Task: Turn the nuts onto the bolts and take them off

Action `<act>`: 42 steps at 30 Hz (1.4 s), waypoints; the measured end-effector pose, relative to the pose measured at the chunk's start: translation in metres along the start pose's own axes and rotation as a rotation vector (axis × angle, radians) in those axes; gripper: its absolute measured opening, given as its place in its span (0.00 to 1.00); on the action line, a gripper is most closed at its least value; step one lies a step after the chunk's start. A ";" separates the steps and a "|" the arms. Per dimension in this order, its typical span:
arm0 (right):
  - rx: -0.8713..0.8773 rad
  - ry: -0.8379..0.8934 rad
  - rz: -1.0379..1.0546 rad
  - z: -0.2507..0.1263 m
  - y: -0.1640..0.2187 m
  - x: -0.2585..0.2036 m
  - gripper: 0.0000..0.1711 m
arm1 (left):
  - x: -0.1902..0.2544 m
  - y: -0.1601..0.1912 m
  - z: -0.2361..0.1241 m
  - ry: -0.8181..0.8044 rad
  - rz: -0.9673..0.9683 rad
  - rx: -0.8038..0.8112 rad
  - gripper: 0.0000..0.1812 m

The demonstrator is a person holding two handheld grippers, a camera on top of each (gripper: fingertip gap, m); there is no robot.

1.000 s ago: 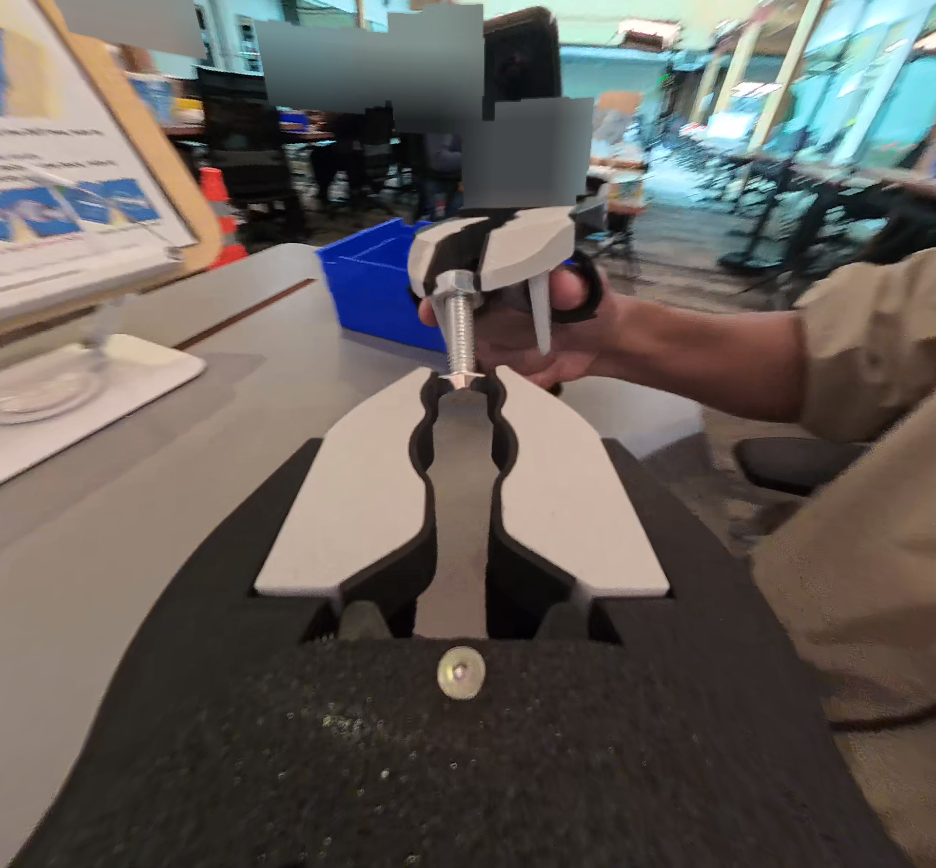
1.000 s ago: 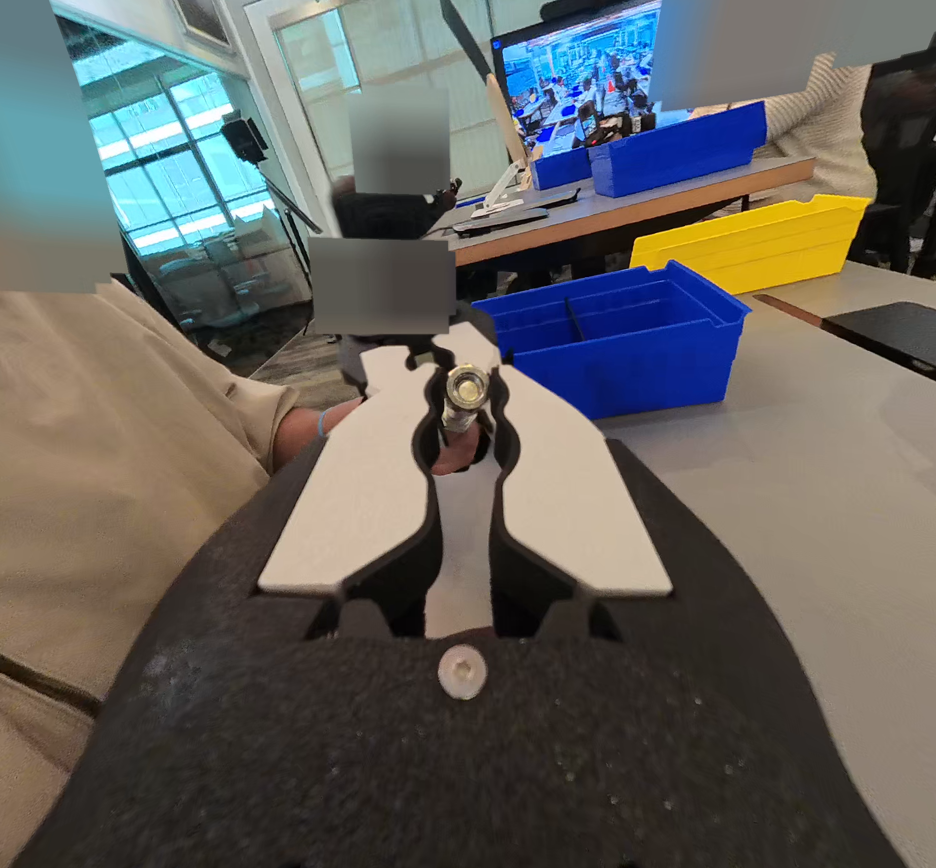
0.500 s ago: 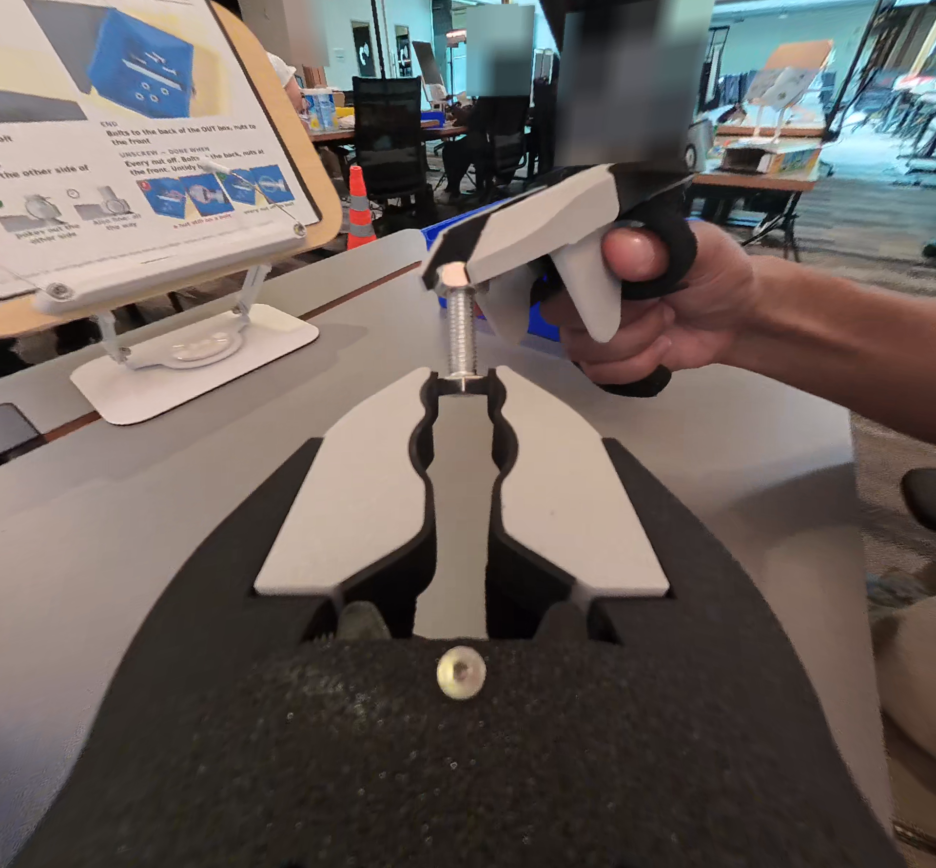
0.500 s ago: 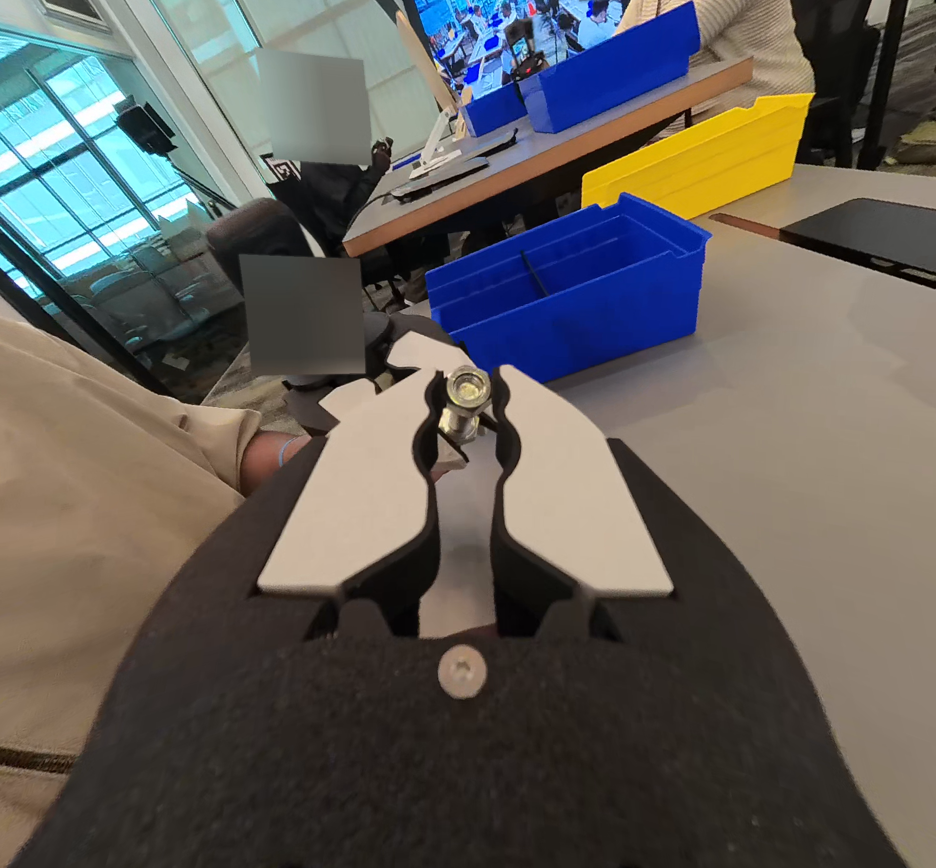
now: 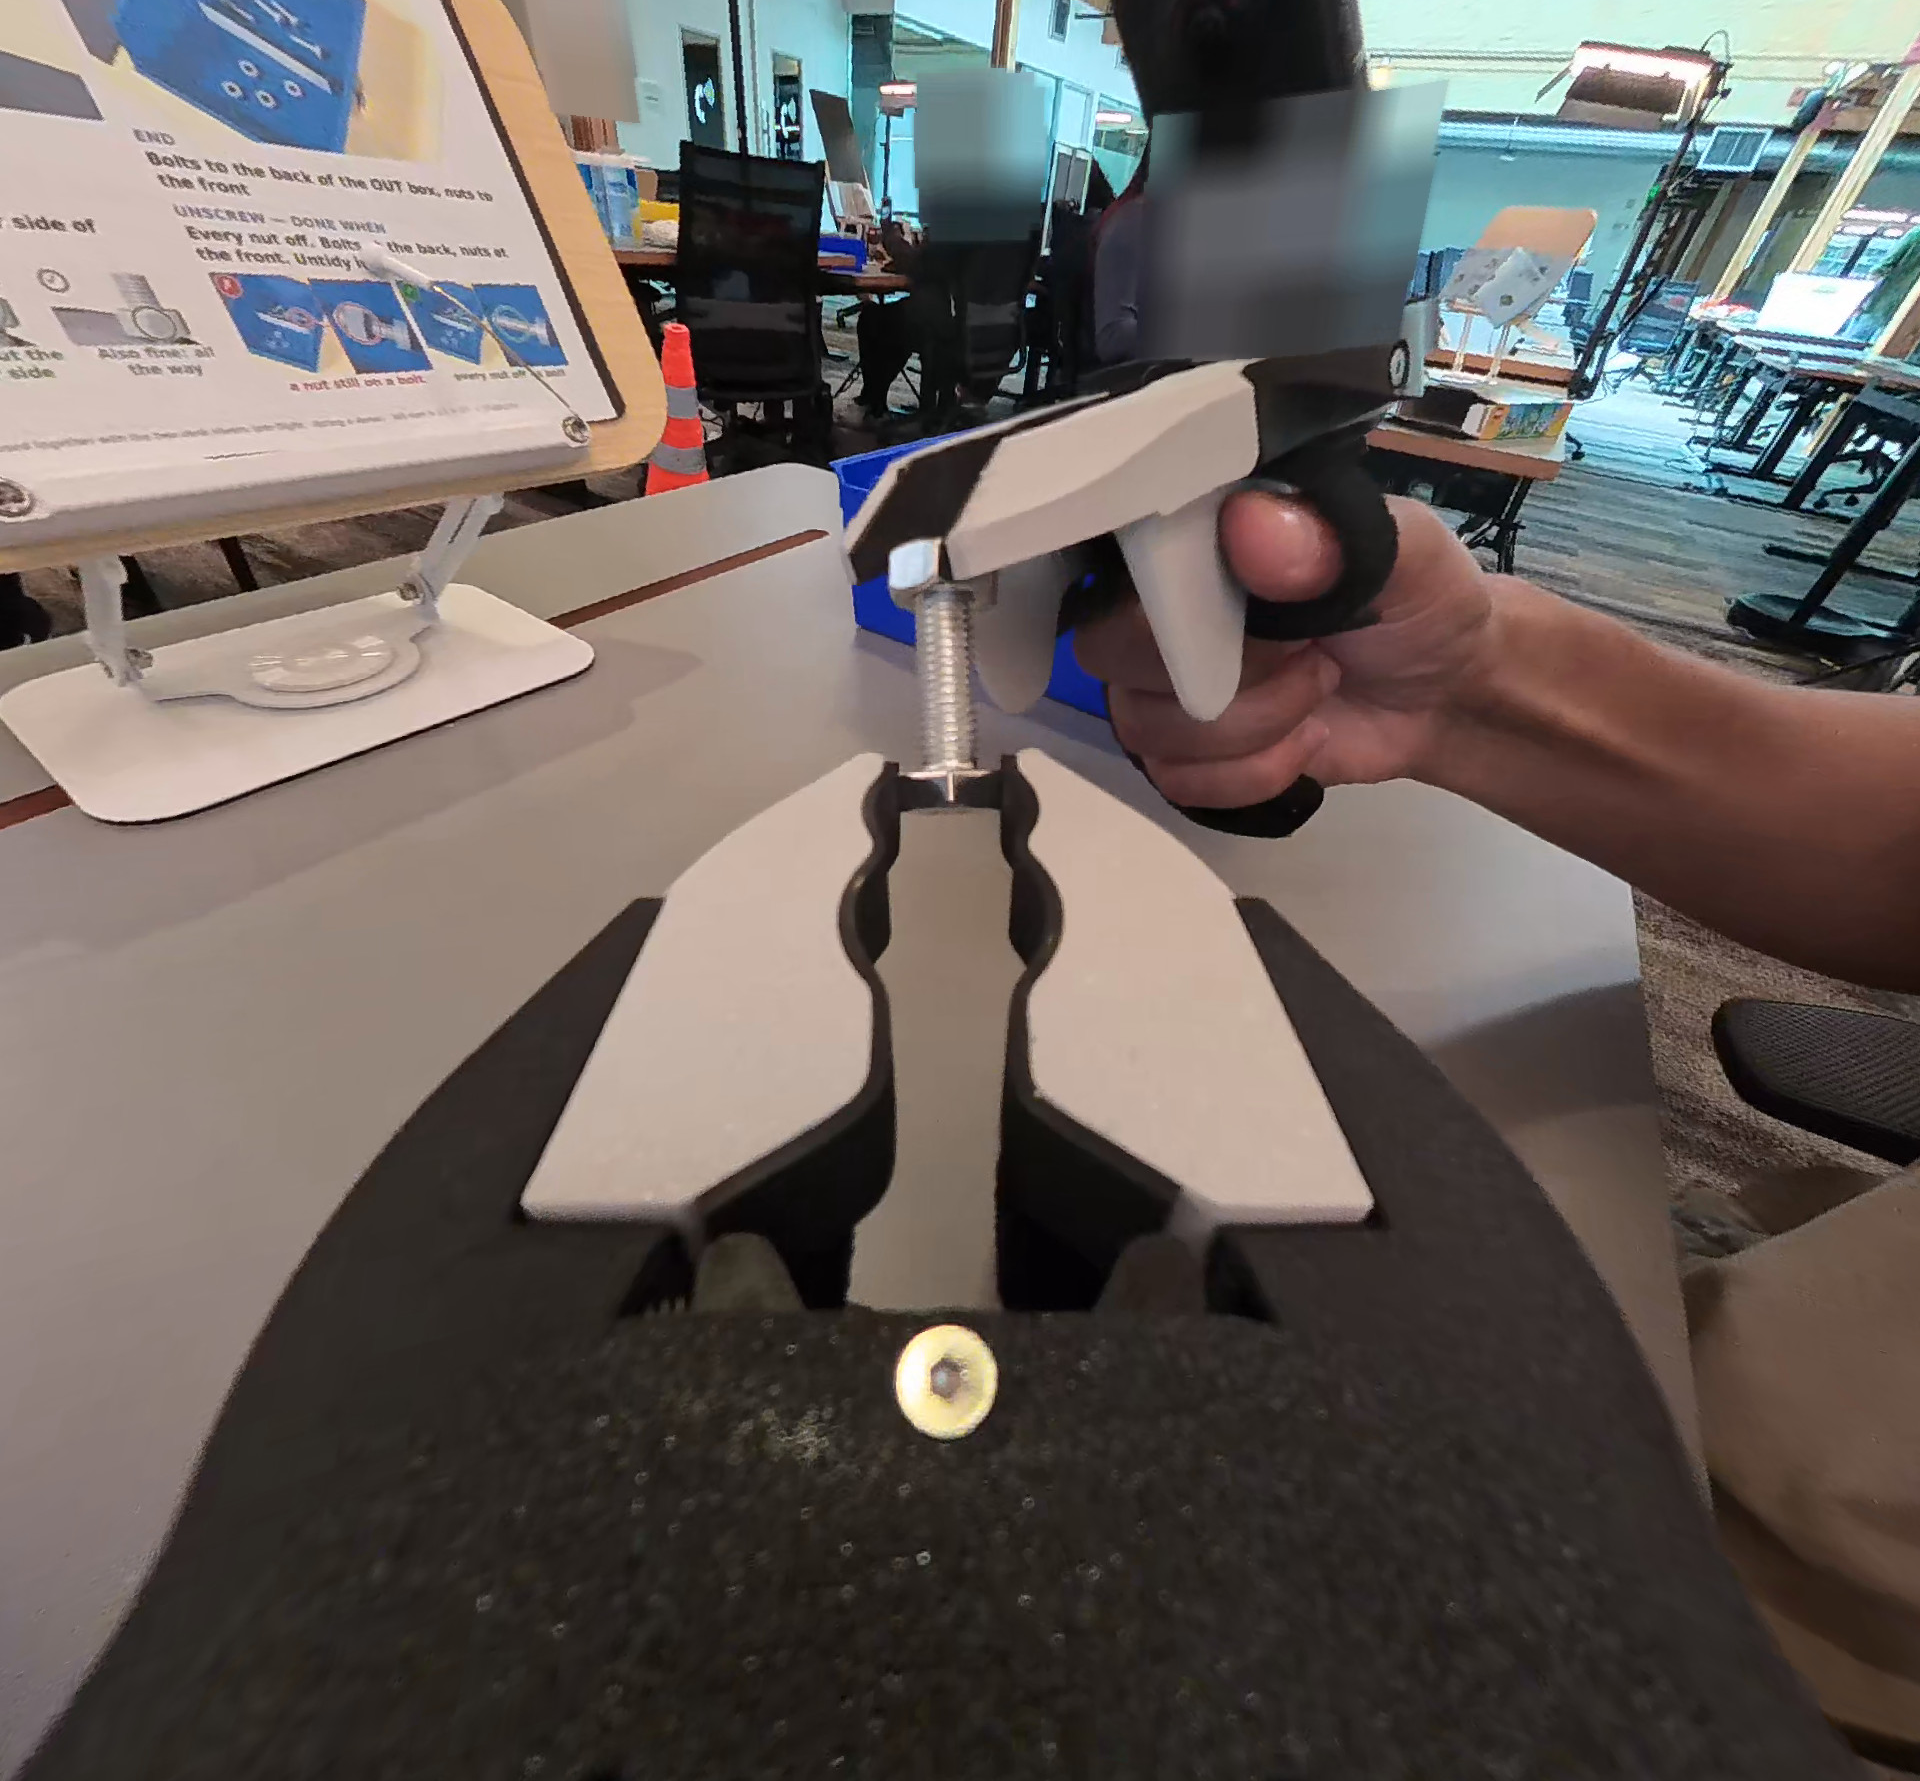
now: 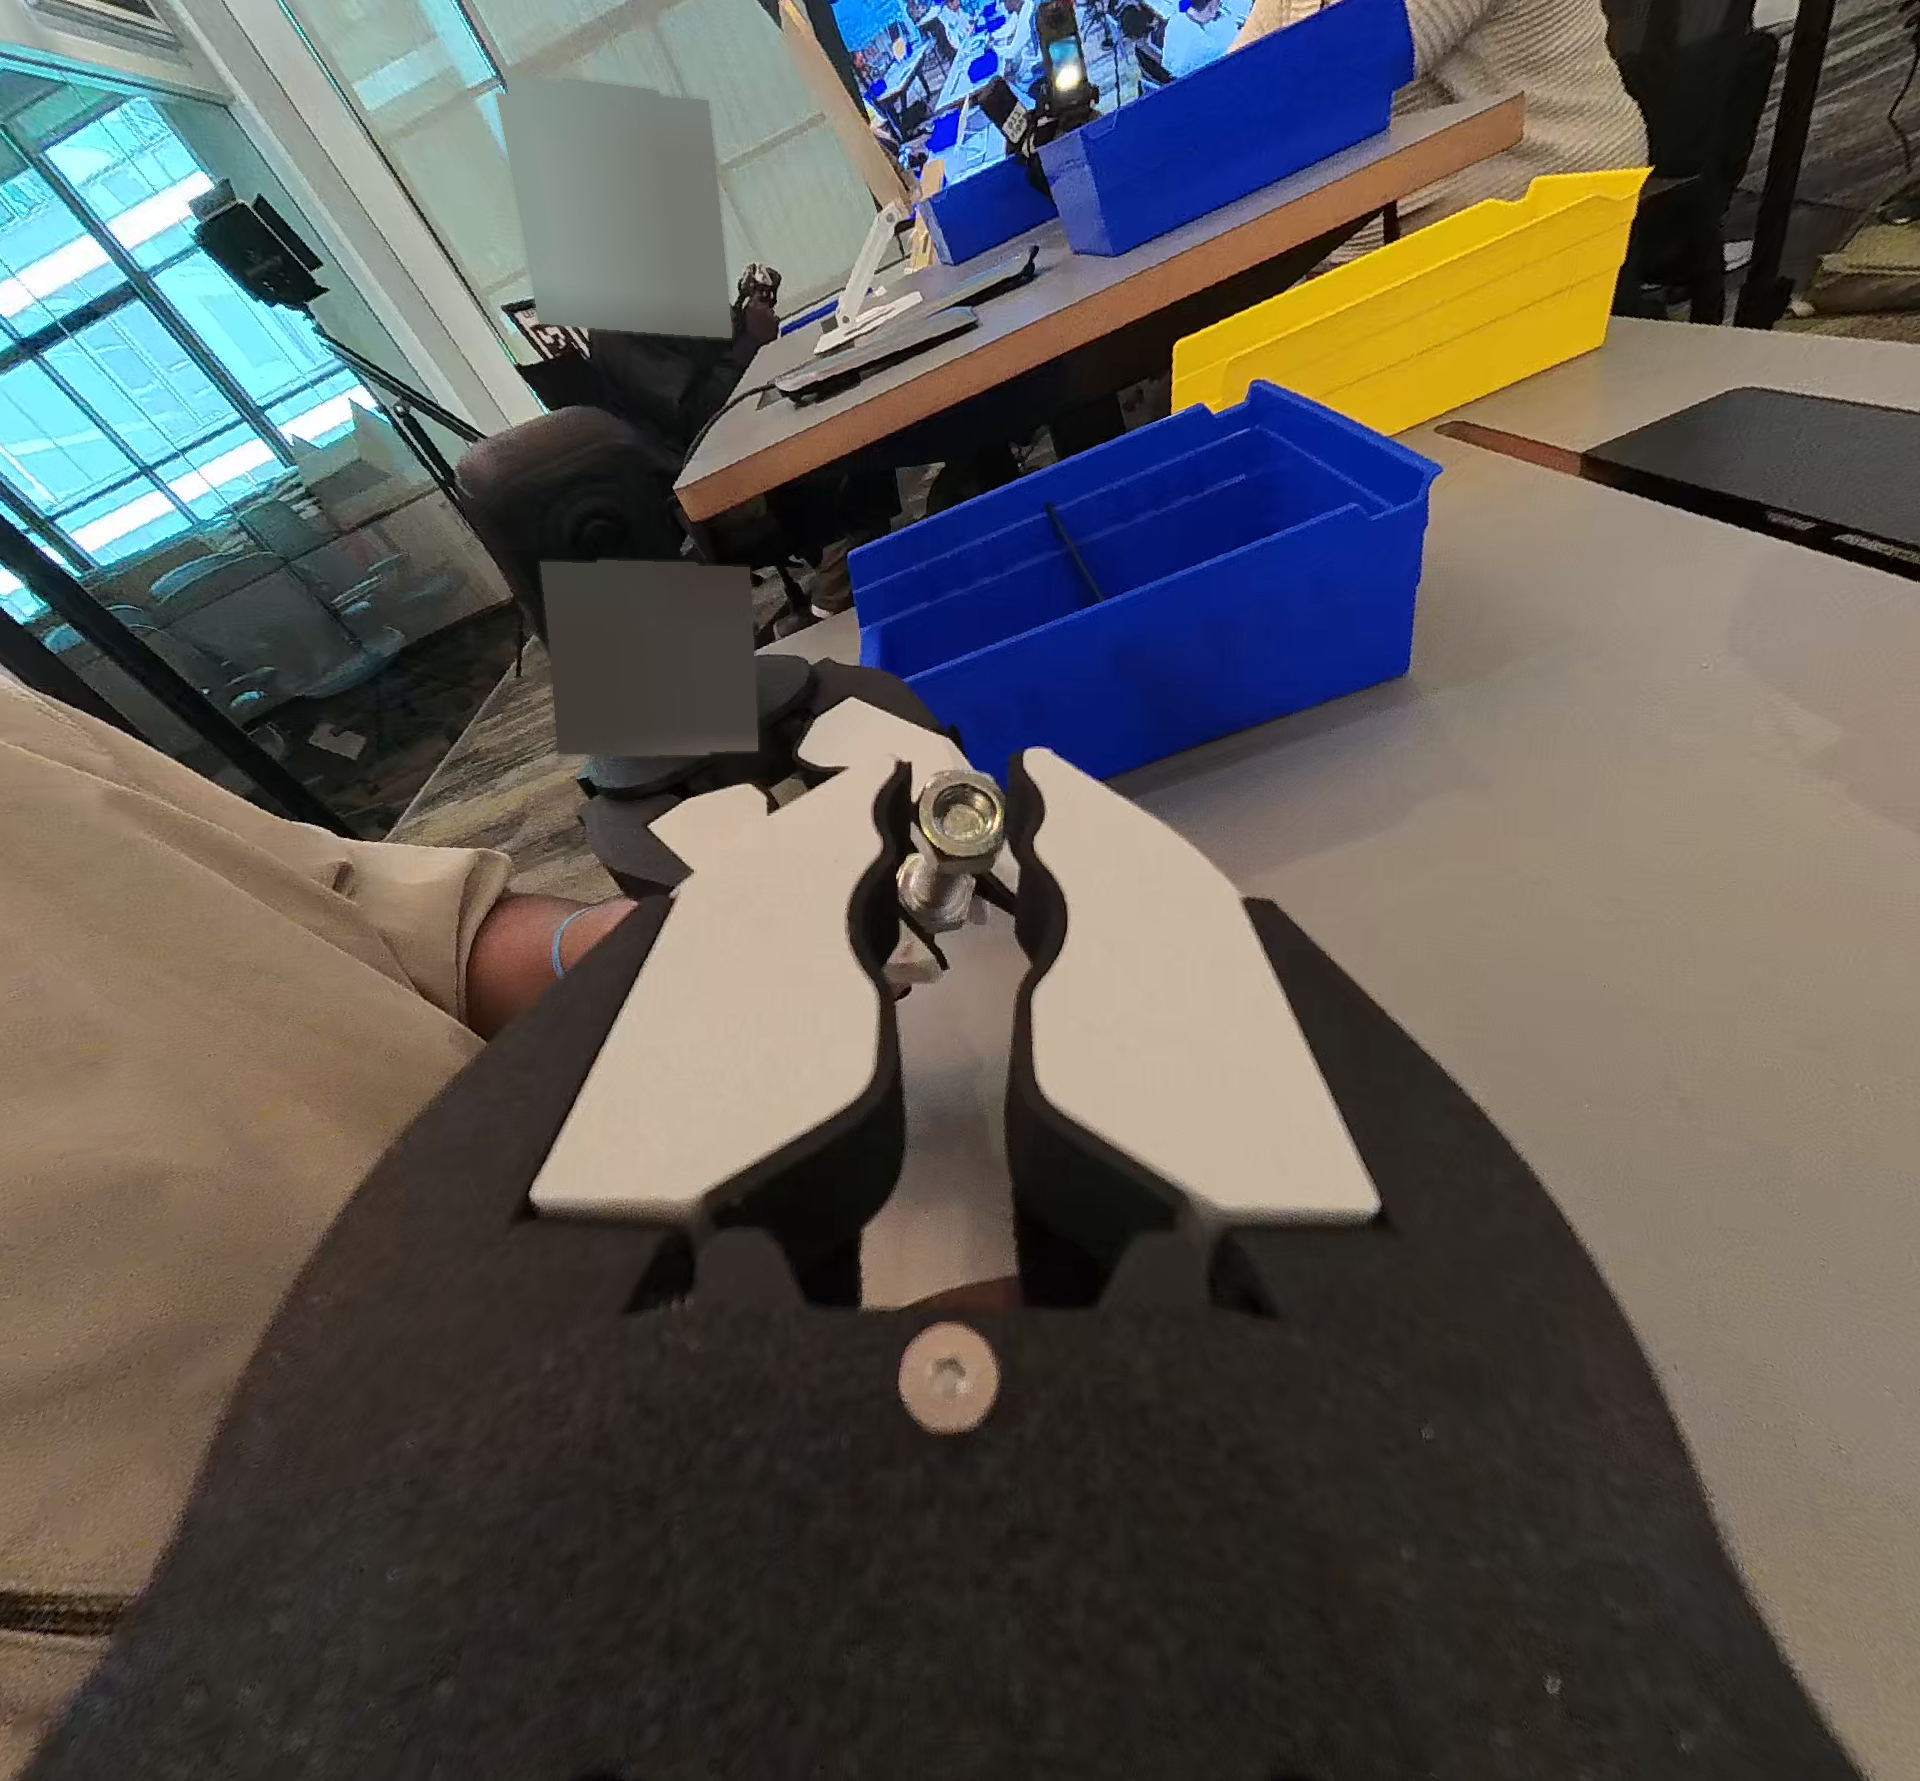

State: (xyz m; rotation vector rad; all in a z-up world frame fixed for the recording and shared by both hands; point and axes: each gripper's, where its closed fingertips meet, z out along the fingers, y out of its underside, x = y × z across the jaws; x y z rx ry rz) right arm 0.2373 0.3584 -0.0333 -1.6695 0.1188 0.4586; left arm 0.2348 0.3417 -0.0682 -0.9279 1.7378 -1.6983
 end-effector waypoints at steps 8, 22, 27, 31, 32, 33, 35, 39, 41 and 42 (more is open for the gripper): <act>0.031 0.004 0.083 0.003 0.000 0.005 0.10 | -0.005 0.000 -0.001 -0.033 0.002 0.014 0.10; 0.038 0.000 0.067 0.008 -0.003 0.002 0.18 | -0.014 -0.005 -0.007 0.005 -0.118 0.064 0.10; 0.041 -0.005 0.064 0.006 -0.004 0.000 0.17 | -0.019 -0.007 -0.010 -0.004 -0.120 0.070 0.10; 0.053 -0.014 0.053 0.003 -0.005 -0.003 0.15 | -0.022 -0.006 -0.012 -0.007 -0.130 0.069 0.10; 0.057 -0.001 0.044 0.002 -0.005 -0.002 0.16 | -0.023 -0.006 -0.012 -0.007 -0.126 0.070 0.10; 0.061 0.012 0.037 0.001 -0.006 0.001 0.18 | -0.020 -0.006 -0.012 0.007 -0.122 0.067 0.10; 0.060 0.012 0.030 0.002 -0.005 0.004 0.20 | -0.015 -0.007 -0.011 0.038 -0.110 0.072 0.10; 0.063 -0.056 0.049 0.009 0.000 -0.005 0.25 | -0.003 -0.006 -0.008 0.088 -0.090 0.057 0.10; 0.068 -0.062 0.042 0.011 0.001 -0.010 0.25 | -0.005 -0.005 -0.006 0.073 -0.091 0.052 0.10; 0.069 -0.056 0.039 0.010 0.001 -0.010 0.26 | -0.005 -0.004 -0.006 0.074 -0.094 0.048 0.10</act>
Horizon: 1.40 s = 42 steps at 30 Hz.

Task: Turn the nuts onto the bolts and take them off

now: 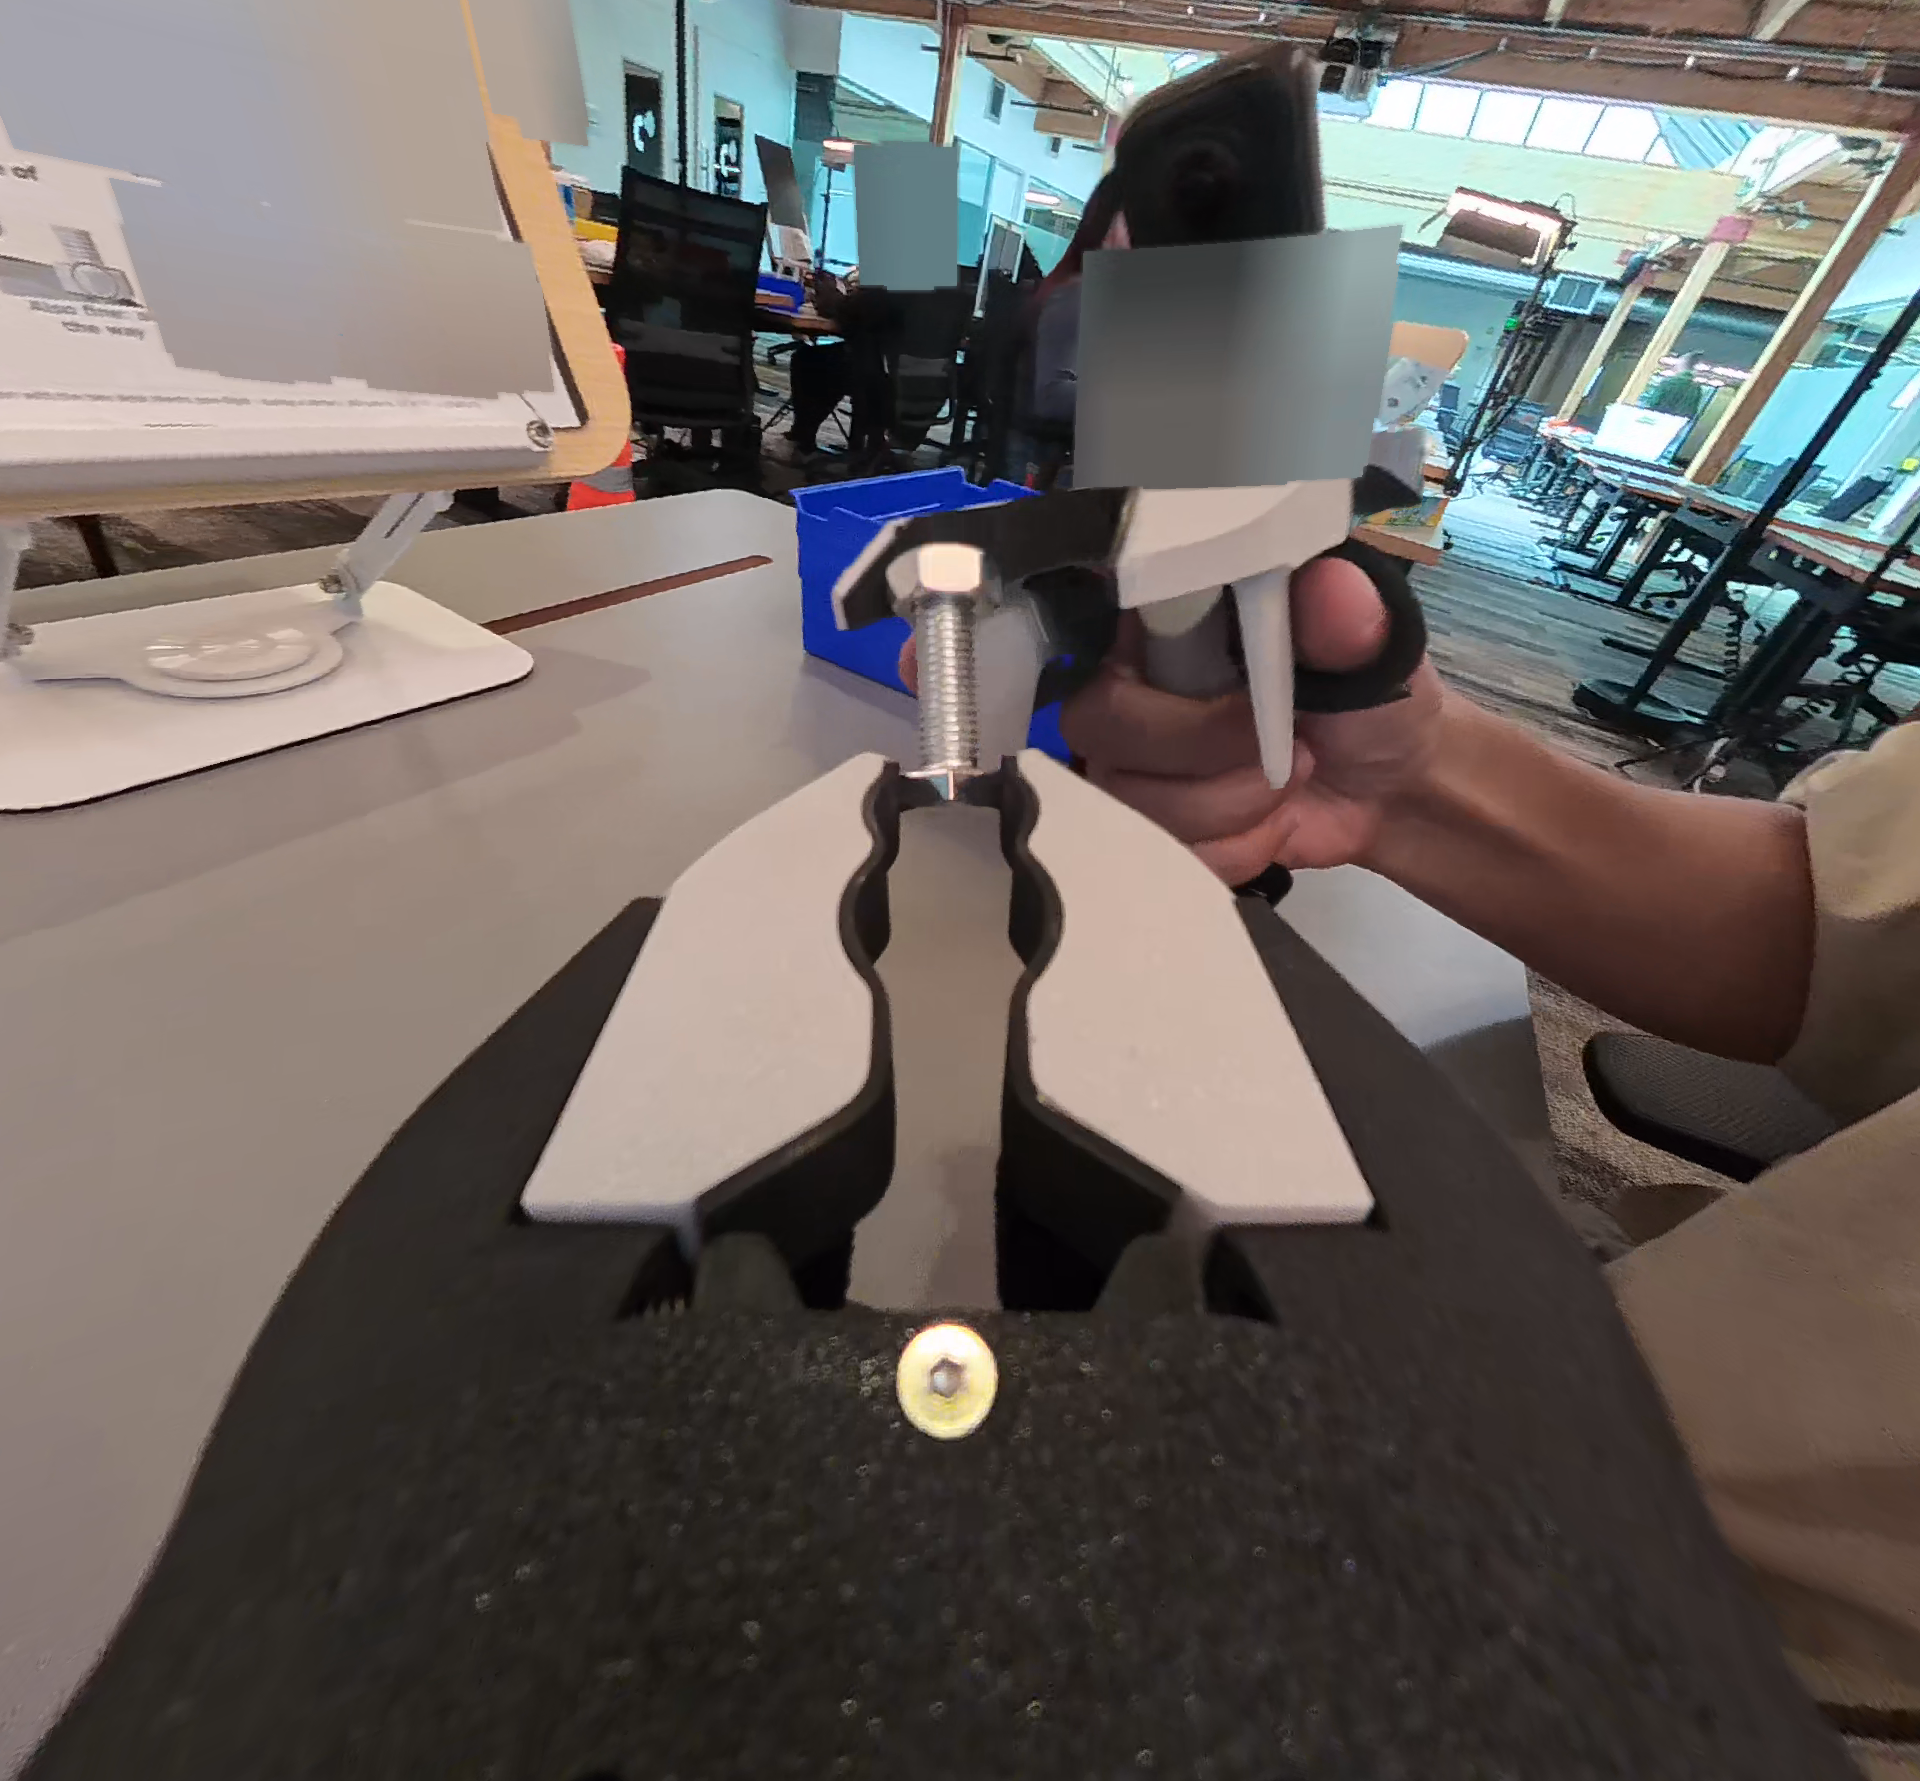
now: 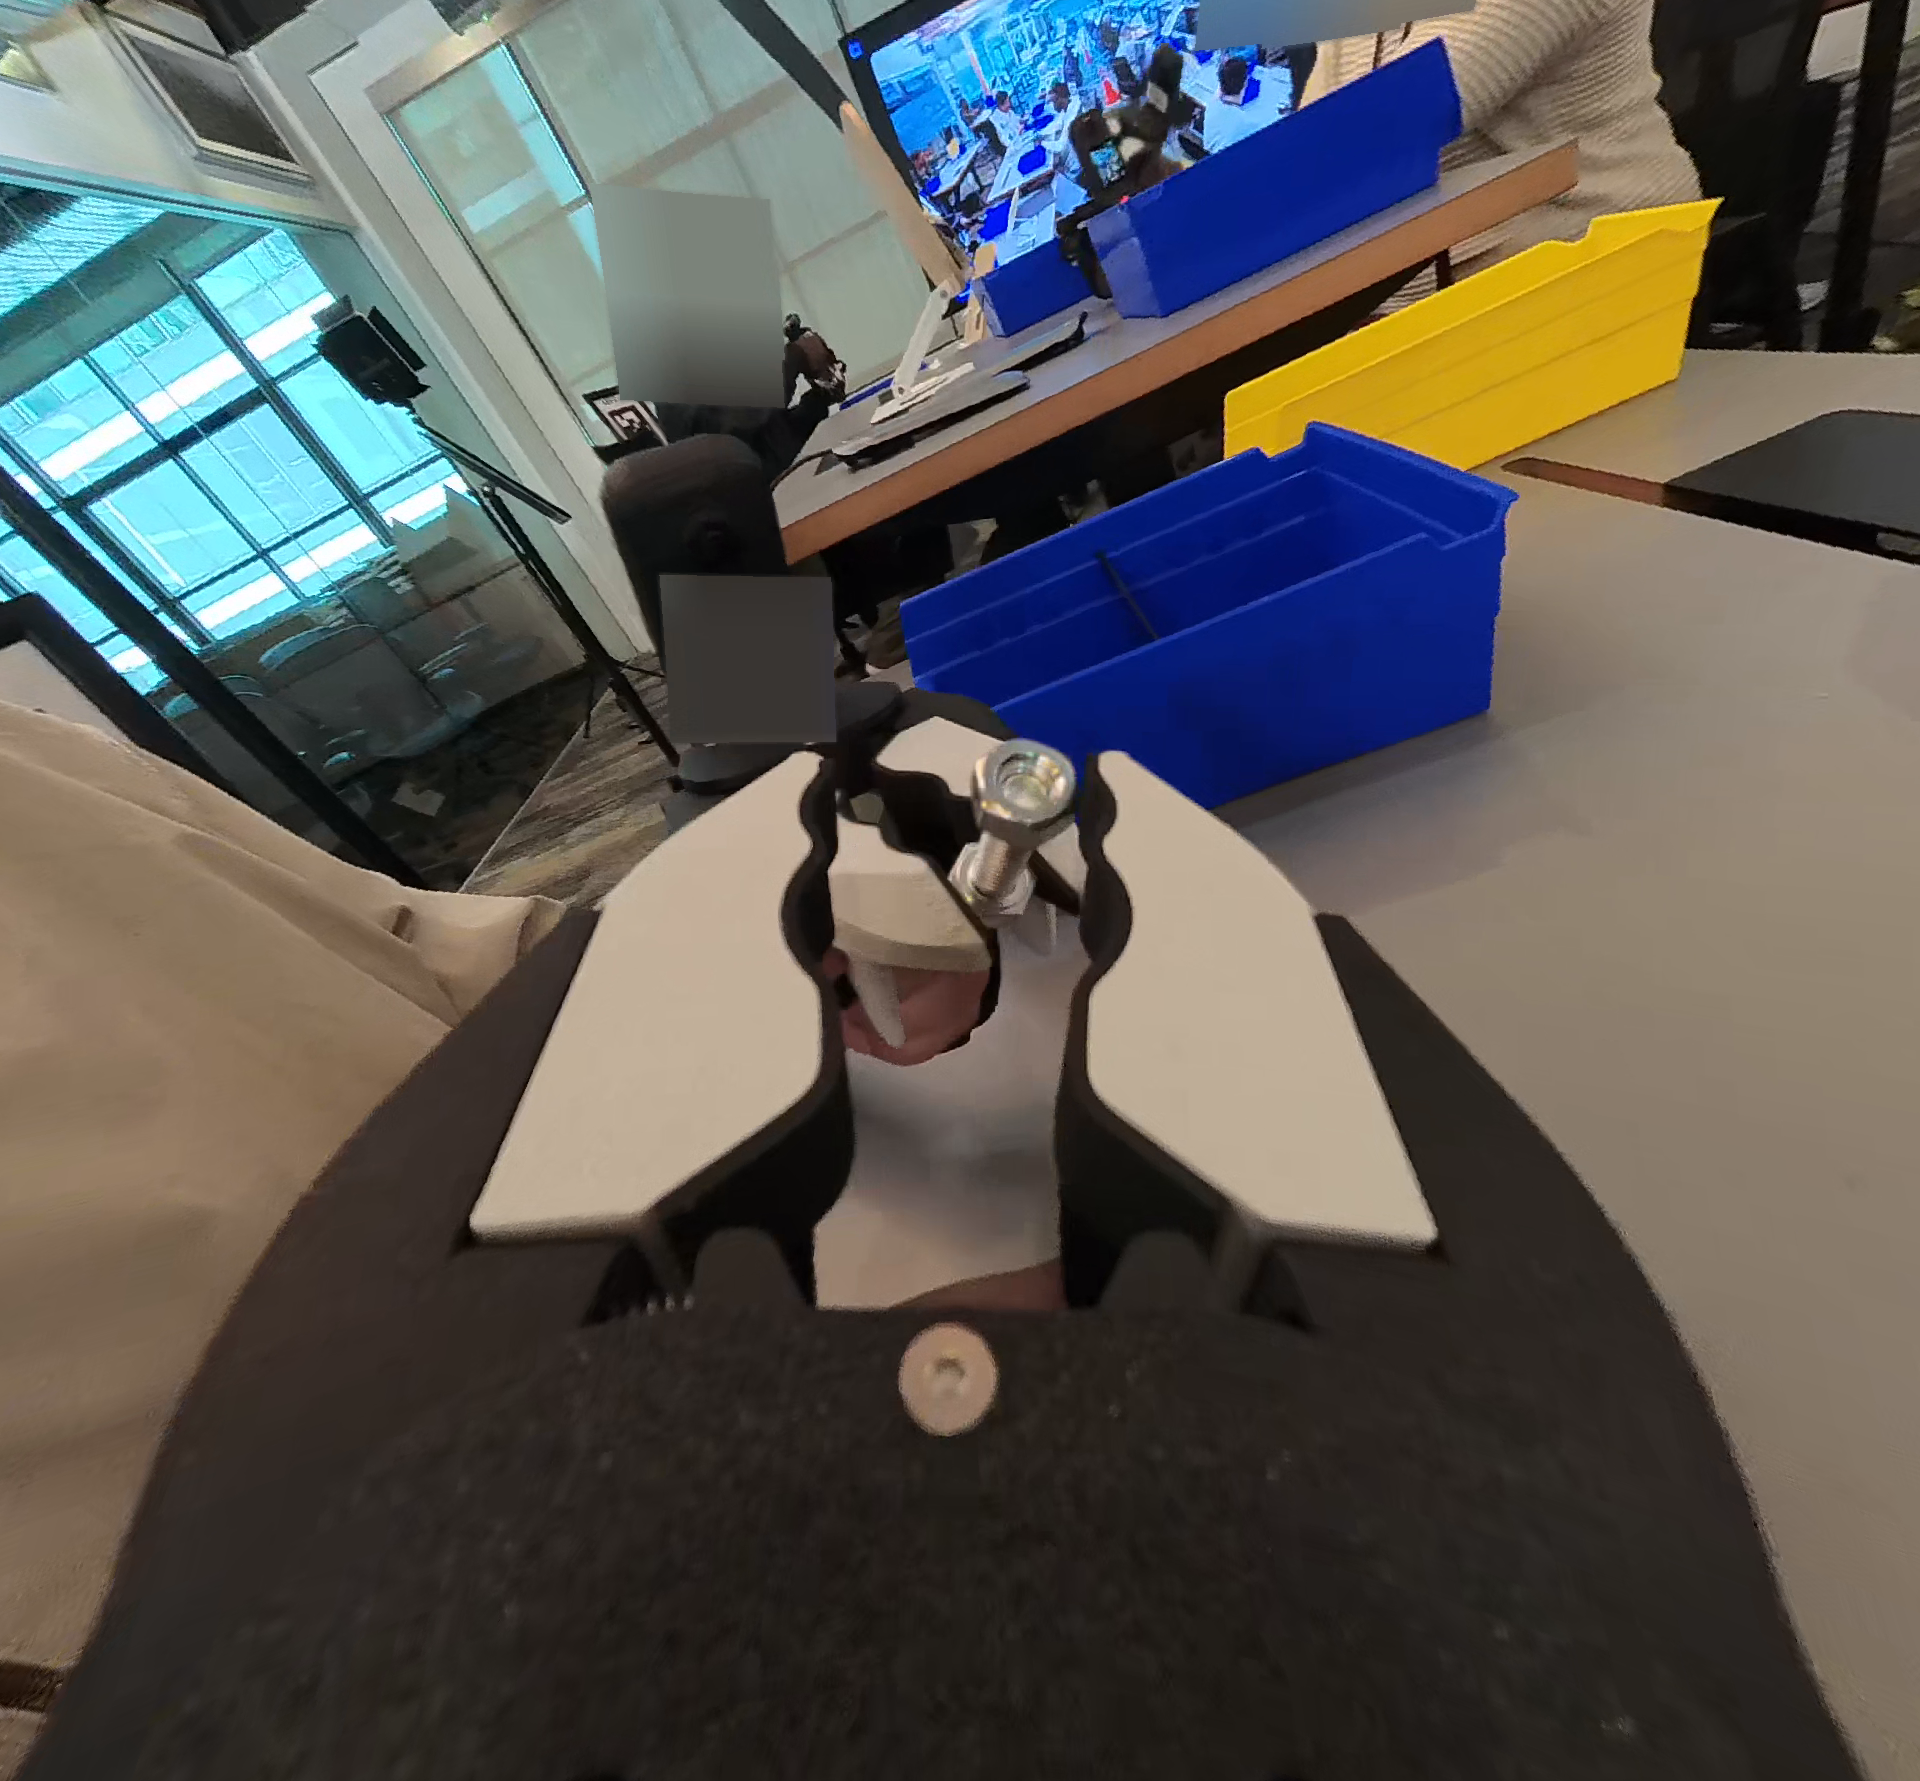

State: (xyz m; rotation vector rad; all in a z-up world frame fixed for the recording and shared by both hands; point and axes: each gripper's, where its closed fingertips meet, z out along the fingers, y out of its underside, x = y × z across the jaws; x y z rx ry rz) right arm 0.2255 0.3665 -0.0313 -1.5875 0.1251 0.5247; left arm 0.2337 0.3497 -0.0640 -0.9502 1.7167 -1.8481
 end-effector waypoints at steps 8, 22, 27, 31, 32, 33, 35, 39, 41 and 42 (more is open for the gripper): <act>0.035 0.037 0.006 -0.012 -0.003 0.005 0.25 | -0.005 -0.004 -0.005 0.003 -0.027 0.019 0.10; 0.033 0.003 0.014 -0.007 0.004 -0.004 0.26 | -0.008 -0.006 -0.008 -0.001 -0.035 0.016 0.10; 0.044 0.034 0.015 -0.009 -0.001 0.003 0.27 | 0.001 -0.006 -0.005 0.045 -0.038 0.024 0.10; 0.046 -0.004 0.004 0.001 -0.003 -0.006 0.27 | 0.012 0.000 0.003 0.066 -0.012 -0.010 0.10; 0.045 -0.002 0.000 0.003 -0.003 -0.007 0.29 | 0.012 0.001 0.004 0.062 -0.012 -0.015 0.10; 0.043 0.006 -0.003 0.003 -0.002 -0.007 0.29 | 0.010 0.001 0.003 0.058 -0.016 -0.013 0.10; 0.038 0.011 0.001 0.000 0.000 -0.006 0.29 | 0.004 -0.002 0.000 0.040 -0.023 -0.003 0.10; 0.044 0.016 0.012 -0.010 0.004 -0.005 0.27 | -0.010 -0.007 -0.009 -0.004 -0.029 0.008 0.10; 0.048 0.037 0.009 -0.013 0.003 0.000 0.27 | -0.010 -0.008 -0.011 0.007 -0.040 0.015 0.10; 0.053 0.038 0.014 -0.014 0.002 0.001 0.27 | -0.008 -0.008 -0.010 0.017 -0.039 0.016 0.10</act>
